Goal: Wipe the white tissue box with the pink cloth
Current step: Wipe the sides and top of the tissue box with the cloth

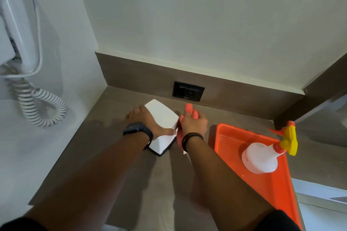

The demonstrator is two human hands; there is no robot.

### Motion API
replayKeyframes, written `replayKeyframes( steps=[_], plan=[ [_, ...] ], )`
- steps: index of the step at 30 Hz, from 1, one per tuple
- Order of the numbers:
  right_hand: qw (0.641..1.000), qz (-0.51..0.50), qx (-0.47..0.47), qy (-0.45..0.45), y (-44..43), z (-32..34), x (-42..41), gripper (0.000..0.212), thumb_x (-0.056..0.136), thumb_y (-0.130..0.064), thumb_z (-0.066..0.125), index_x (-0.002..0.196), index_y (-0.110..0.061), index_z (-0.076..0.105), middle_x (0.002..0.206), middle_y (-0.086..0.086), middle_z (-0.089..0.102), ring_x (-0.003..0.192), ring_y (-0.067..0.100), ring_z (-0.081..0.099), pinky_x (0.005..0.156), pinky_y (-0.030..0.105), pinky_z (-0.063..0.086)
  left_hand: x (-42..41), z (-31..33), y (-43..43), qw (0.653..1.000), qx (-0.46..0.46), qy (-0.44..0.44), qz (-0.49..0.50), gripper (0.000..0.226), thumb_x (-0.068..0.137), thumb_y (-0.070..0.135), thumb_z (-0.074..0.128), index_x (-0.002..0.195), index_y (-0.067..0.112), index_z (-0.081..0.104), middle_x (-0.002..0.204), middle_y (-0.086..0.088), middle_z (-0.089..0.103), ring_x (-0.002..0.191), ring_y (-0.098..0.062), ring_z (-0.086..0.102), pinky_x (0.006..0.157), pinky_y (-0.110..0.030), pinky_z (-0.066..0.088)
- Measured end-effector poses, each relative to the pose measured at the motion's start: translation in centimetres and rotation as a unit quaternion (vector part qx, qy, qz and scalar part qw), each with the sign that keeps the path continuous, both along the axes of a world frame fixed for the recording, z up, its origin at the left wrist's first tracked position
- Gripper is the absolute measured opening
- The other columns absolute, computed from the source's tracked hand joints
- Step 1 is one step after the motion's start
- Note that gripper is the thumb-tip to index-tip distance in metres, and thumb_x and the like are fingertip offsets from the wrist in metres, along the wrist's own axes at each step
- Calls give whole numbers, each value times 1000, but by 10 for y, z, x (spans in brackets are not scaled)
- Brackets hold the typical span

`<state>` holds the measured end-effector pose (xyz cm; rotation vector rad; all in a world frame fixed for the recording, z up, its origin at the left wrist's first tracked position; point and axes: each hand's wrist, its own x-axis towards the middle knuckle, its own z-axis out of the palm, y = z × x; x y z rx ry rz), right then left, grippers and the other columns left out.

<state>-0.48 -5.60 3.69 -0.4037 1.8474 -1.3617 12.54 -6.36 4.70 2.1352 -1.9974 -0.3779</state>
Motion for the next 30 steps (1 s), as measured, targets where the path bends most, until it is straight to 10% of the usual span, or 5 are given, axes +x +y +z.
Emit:
replayKeyframes(
  steps=[4,7,20,26,30],
  plan=[
    [997,-54,-35,-51,9,-10,-23,11,88,-32,69,81,-23,68,68,-15,65,61,2,66,55,12,47,16,17,-44,947,137,-112,-267,157,25,80,76,148,24,-4,159,-7,2,144,-31,-1,116,-50,4],
    [997,-44,-44,-55,12,-17,-33,13,90,-32,68,97,-20,70,81,-7,69,77,13,67,68,22,52,22,27,-63,899,167,-171,-366,132,45,46,90,148,23,11,156,-5,19,142,-27,13,115,-44,14],
    [990,-57,-79,-107,27,-25,-35,8,92,-31,69,88,-24,68,71,-11,66,56,-5,63,60,11,51,7,14,-27,992,114,-58,8,102,54,82,63,132,19,47,132,-10,55,112,-33,54,87,-40,45],
    [977,-69,-74,-187,35,-44,0,14,91,-18,68,79,-23,70,73,3,59,59,10,57,65,27,54,36,7,-47,938,135,-189,-256,169,5,100,47,140,30,-26,159,-7,-8,144,-28,-5,115,-49,3],
    [975,-47,-126,-179,26,-48,26,8,90,-29,70,82,-28,71,66,-3,60,64,17,56,76,47,53,42,2,-64,912,141,-218,-319,167,9,87,63,143,26,-16,159,-5,3,144,-25,1,116,-43,8]
  ],
)
